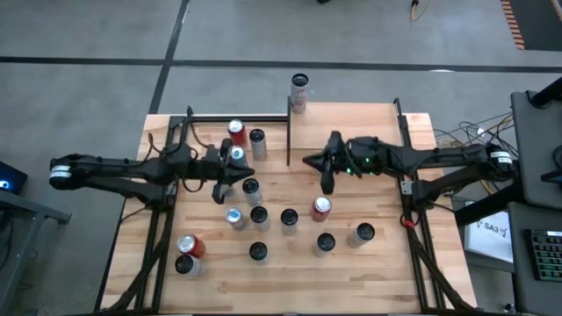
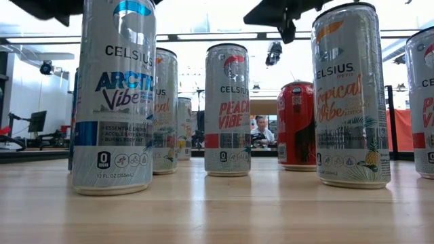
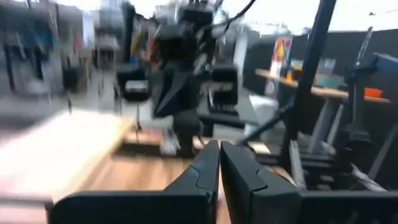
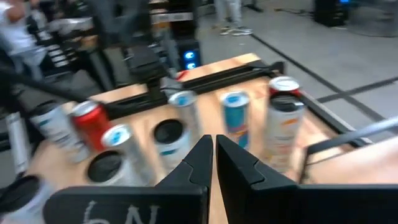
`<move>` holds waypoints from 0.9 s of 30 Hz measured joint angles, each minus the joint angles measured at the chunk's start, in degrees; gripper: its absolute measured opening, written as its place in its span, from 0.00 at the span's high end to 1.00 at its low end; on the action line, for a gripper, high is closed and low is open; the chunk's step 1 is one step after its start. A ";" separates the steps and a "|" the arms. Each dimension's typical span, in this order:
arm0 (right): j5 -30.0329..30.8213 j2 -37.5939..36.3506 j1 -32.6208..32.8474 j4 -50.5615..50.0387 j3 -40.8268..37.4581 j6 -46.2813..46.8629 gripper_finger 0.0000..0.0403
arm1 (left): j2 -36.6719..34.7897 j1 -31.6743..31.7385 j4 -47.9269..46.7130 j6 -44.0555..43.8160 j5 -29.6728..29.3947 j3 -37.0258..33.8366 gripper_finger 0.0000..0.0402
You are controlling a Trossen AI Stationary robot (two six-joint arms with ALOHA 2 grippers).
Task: Place canned beverage on shelf
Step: Put the top blue soda can on the shelf
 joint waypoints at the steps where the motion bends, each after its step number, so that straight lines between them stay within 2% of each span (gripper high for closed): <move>1: 0.00 0.00 1.03 -0.16 0.00 0.00 0.97 | -0.07 0.02 -5.45 -1.77 -0.08 2.09 1.00; 4: 0.00 -0.12 3.62 -1.30 0.00 -0.06 0.97 | 0.55 0.11 -27.89 -5.81 -2.73 10.58 1.00; 8: 0.02 -0.96 5.00 -2.72 0.00 -0.04 0.97 | 4.89 0.11 -58.96 -9.58 -12.62 22.31 1.00; 10: 0.04 -1.30 5.08 -3.04 0.02 -0.05 0.97 | 7.67 0.26 -69.41 -9.08 -17.06 26.61 1.00; 12: 0.04 -1.38 5.08 -3.09 0.02 -0.04 0.97 | 10.59 1.33 -77.38 -9.10 -18.88 29.44 1.00; 16: 0.08 -1.38 5.07 -3.21 0.02 -0.11 0.97 | 15.53 4.23 -83.44 -7.94 -18.97 32.40 1.00; 24: 0.09 -1.38 5.06 -4.40 0.02 -0.15 0.97 | 20.80 11.50 -81.19 -2.93 -19.39 33.28 1.00; 27: 0.09 -1.38 5.06 -4.42 0.02 -0.26 0.97 | 21.71 14.04 -80.62 -1.37 -19.37 33.19 0.96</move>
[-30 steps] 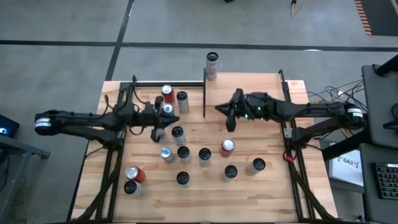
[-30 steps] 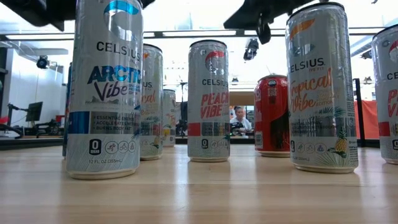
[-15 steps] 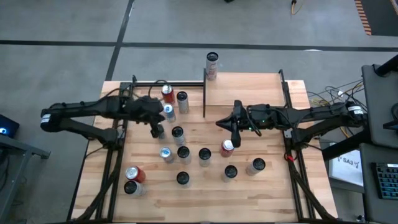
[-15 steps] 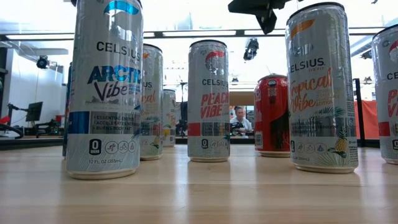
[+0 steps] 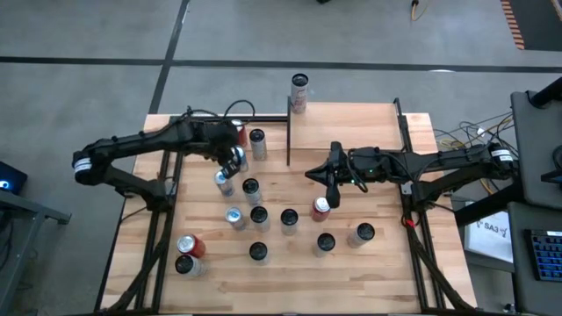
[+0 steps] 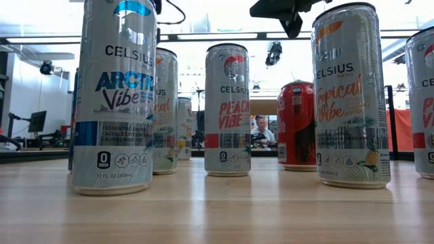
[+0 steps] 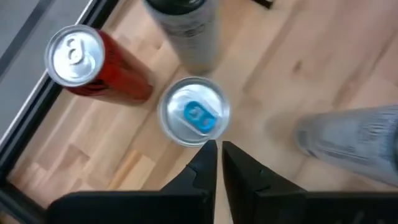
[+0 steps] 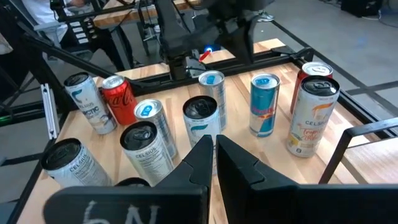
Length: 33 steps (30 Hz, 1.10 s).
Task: Place canned beverage on shelf
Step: Put the top blue soda can on the shelf
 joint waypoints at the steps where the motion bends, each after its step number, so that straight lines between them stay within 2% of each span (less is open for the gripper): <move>1: 0.00 0.00 0.00 0.00 0.00 -0.08 0.97 | 0.29 0.81 -0.04 0.30 0.00 -0.03 0.94; 5: 0.00 0.00 0.00 -0.02 0.00 -0.46 0.97 | 0.87 3.21 0.47 0.88 0.00 -0.06 0.83; 14: 0.00 0.00 0.00 -0.90 0.02 -0.46 0.97 | 2.89 3.73 1.86 1.32 0.02 -0.33 0.44; 19: 0.02 0.00 0.00 -0.90 0.02 -0.44 0.97 | 3.88 3.73 3.84 1.94 0.00 -0.41 0.29; 23: 0.02 0.00 0.00 -0.92 0.02 -0.44 0.97 | 4.05 3.73 5.02 2.42 0.00 -0.52 0.26; 33: 0.06 0.02 0.00 -0.98 0.02 -1.34 0.97 | 4.05 3.73 5.90 2.24 -0.04 -1.20 0.28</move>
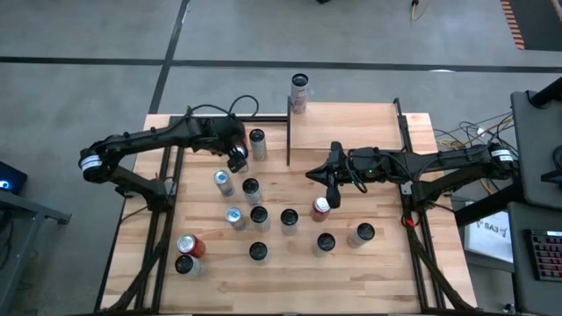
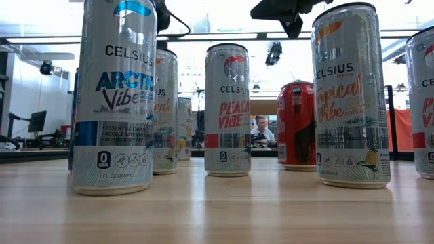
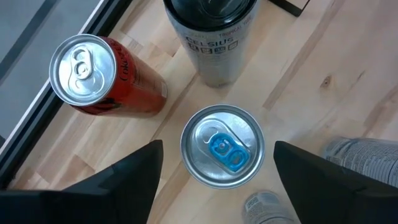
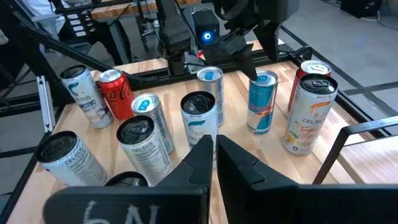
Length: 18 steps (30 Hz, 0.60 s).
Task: Place canned beverage on shelf
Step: Put the top blue soda can on the shelf
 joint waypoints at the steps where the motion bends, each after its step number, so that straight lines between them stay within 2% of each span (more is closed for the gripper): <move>1: 0.00 0.00 0.00 0.00 0.00 0.00 0.97 | 0.00 0.00 0.18 0.02 0.00 0.00 0.28; 10: 0.00 0.00 0.00 0.01 0.00 -0.07 0.97 | -0.02 0.00 0.73 -0.02 -0.07 -0.19 0.28; 18: -0.02 0.00 0.00 0.02 -0.02 -0.17 0.97 | -0.04 0.00 3.20 -1.05 -0.10 -3.59 0.28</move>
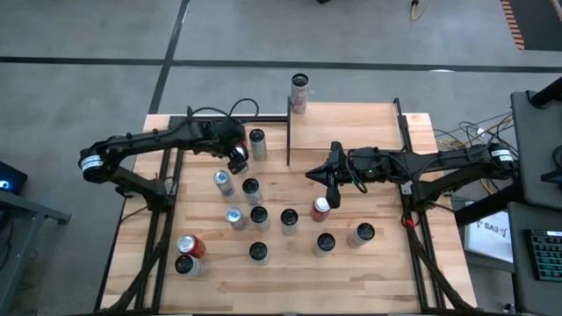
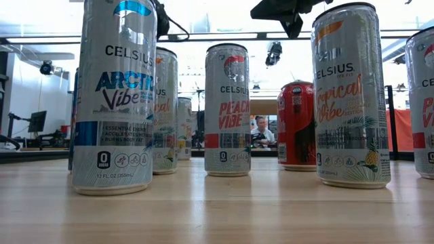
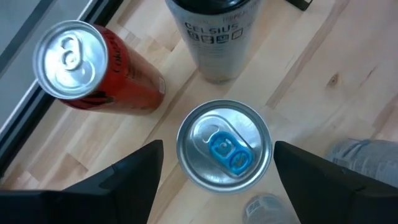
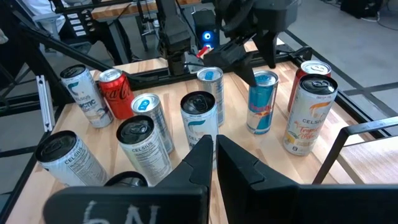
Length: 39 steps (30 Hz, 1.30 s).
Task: Place canned beverage on shelf
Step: Put the top blue soda can on the shelf
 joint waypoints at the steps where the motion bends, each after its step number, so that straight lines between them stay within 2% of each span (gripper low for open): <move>1: 0.02 0.00 0.00 0.00 0.00 -0.02 0.97 | 0.00 0.00 0.41 -0.05 -0.01 -0.50 0.28; 17: 1.06 0.00 -0.01 0.03 -0.04 0.01 0.97 | 0.00 -0.02 7.66 -3.08 0.10 -7.23 0.28; 21: 1.59 0.00 -0.02 0.04 -0.04 0.02 0.97 | 0.00 -0.02 8.73 -3.39 0.15 -8.04 0.33; 27: 1.58 0.02 -0.02 0.02 -0.04 0.16 0.97 | -0.02 -0.11 9.07 -3.95 0.11 -8.10 0.48; 34: 1.59 0.02 -0.02 0.04 -0.07 0.17 0.97 | -0.32 -0.31 8.79 -3.95 0.08 -8.10 0.49; 39: 2.57 0.02 -0.02 0.17 -0.07 0.20 0.97 | -2.28 -0.99 3.29 -3.95 0.09 -6.30 0.49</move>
